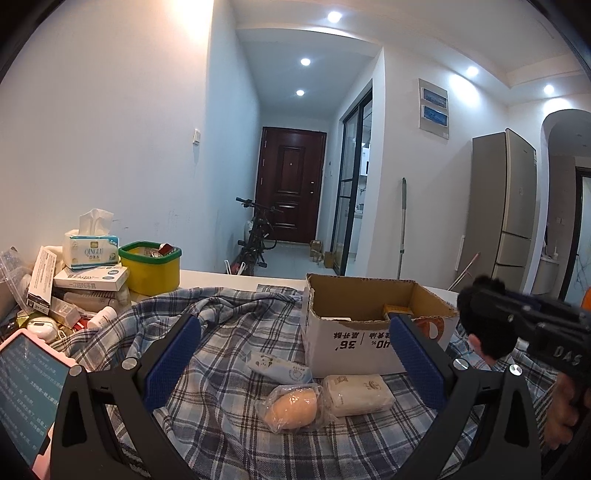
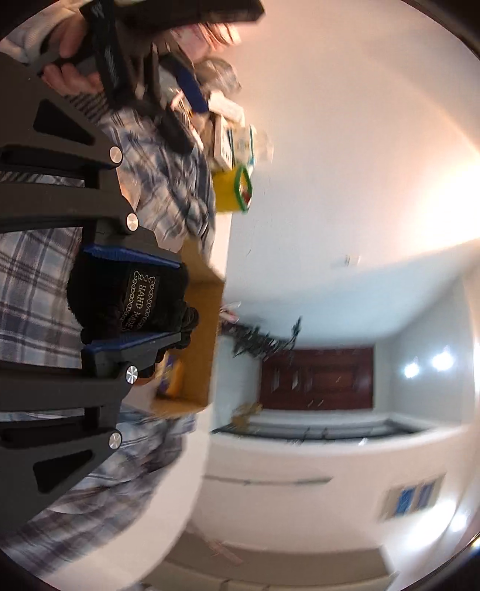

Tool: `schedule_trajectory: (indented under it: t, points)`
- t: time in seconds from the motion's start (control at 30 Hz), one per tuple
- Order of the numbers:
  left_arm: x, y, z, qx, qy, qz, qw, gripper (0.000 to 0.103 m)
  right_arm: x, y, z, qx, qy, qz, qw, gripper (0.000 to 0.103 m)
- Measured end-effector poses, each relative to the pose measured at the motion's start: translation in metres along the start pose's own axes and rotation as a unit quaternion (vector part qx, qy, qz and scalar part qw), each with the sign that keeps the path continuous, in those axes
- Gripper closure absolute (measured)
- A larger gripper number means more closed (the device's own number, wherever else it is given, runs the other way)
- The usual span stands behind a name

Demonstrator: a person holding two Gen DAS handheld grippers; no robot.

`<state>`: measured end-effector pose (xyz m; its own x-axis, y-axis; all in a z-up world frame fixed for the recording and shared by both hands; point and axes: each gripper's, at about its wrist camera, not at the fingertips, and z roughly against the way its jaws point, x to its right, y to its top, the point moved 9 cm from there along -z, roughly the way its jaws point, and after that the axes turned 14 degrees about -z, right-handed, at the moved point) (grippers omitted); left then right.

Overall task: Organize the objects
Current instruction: 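Lift the black pouch up off the cloth with the right gripper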

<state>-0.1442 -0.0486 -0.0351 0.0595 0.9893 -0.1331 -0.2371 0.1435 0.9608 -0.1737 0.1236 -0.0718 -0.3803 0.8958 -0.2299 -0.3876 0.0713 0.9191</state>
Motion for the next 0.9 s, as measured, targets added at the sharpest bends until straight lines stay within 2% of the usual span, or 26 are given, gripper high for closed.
schedule_trajectory:
  t: [0.13,0.3,0.43,0.57,0.63,0.9]
  points:
    - [0.001,0.000,0.000,0.000,0.001,-0.003,1.0000,0.000,-0.021,0.018,0.010,0.049,0.018,0.040,0.998,0.071]
    - [0.000,0.000,-0.001,-0.002,0.000,0.000,1.0000,0.000,-0.016,0.016,-0.003,0.058,0.017,0.015,0.998,0.071]
    - [0.000,-0.001,-0.003,-0.007,-0.001,0.001,1.0000,0.000,0.002,-0.005,-0.027,0.025,-0.005,-0.002,1.000,0.071]
    - [0.001,0.001,-0.001,-0.003,-0.001,-0.003,1.0000,0.000,0.007,-0.017,-0.039,-0.019,0.020,-0.014,1.000,0.071]
    - [0.002,0.001,0.000,-0.002,-0.001,-0.006,1.0000,0.000,0.009,-0.022,-0.043,-0.036,0.008,-0.007,0.999,0.071]
    - [0.005,0.000,-0.003,-0.008,-0.004,-0.010,0.9999,0.000,0.008,-0.024,-0.038,-0.026,-0.001,0.023,0.999,0.071]
